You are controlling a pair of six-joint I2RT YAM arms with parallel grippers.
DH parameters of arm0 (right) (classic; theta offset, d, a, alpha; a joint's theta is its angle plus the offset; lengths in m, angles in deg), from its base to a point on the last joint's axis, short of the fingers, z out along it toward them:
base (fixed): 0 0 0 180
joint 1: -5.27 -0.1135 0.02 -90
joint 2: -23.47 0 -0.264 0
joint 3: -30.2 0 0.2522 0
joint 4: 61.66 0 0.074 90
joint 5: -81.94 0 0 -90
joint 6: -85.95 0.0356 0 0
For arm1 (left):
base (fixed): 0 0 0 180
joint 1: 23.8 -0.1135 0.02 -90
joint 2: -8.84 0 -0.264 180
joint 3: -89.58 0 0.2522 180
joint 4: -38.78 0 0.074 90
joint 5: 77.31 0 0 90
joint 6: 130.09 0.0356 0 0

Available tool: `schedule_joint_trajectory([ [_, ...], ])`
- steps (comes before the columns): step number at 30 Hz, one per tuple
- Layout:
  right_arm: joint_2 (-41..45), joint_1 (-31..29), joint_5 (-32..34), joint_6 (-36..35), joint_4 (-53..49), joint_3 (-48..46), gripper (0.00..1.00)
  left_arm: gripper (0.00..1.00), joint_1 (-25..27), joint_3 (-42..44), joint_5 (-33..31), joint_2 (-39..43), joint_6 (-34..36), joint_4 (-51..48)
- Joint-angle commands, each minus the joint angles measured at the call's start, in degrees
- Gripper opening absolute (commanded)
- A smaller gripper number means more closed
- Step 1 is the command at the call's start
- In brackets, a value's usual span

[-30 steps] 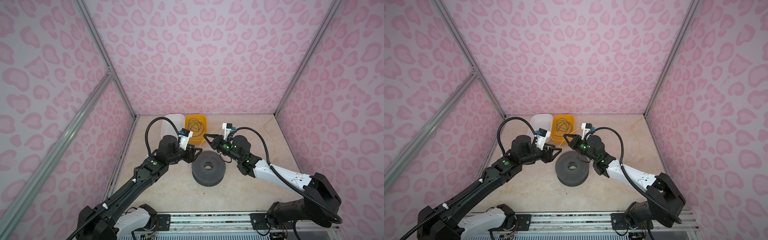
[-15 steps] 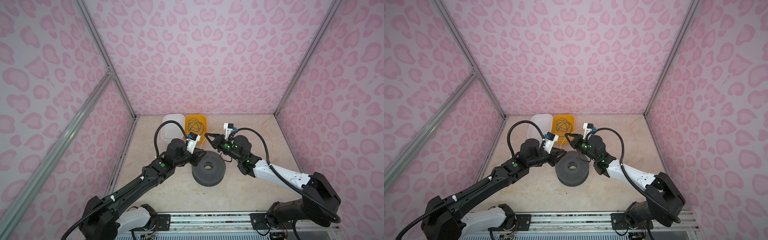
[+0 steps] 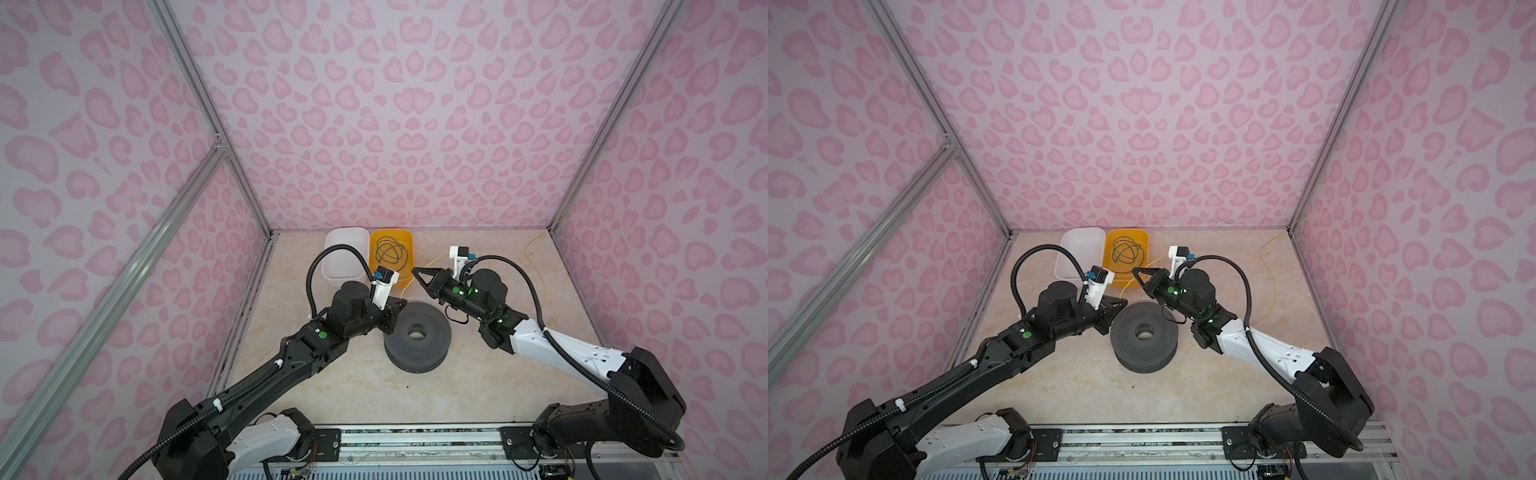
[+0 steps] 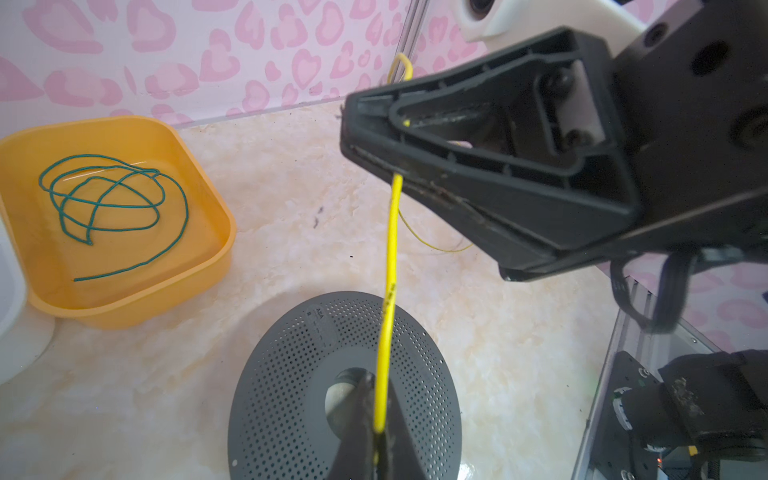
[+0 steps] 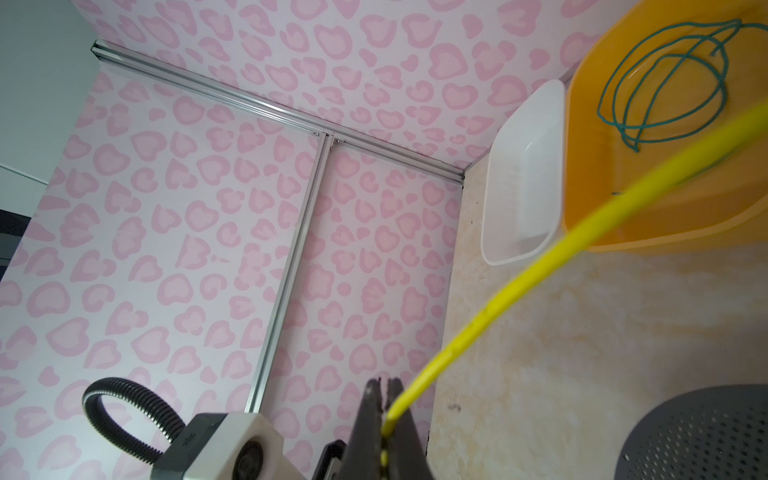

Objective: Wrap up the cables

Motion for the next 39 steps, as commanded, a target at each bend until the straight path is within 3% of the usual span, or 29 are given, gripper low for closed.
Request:
schedule_joint_trajectory([
  [1,0.53,1.20,3.84,-3.73,-0.26,1.17,0.00,0.04,0.72,-1.37,-0.54,-0.02,1.04,-8.80],
  [15,1.19,4.77,3.95,-8.29,-2.86,4.41,0.00,0.04,6.15,-0.39,-2.16,-0.56,0.36,-16.91],
  [27,1.74,6.06,4.04,-9.08,-3.16,5.29,0.00,0.04,6.77,0.95,-1.74,-1.55,-1.35,-17.98],
  [33,2.46,7.07,4.04,-8.85,-3.24,4.81,0.00,0.27,6.82,0.67,-3.57,-0.76,-0.69,-19.33],
  [37,3.44,8.13,4.30,-8.76,-3.33,4.39,0.00,0.35,6.77,1.24,-5.34,0.53,-0.70,-19.96],
  [39,3.95,8.34,4.31,-8.84,-3.58,4.27,0.00,0.46,6.69,1.90,-8.75,1.67,-2.11,-19.68],
])
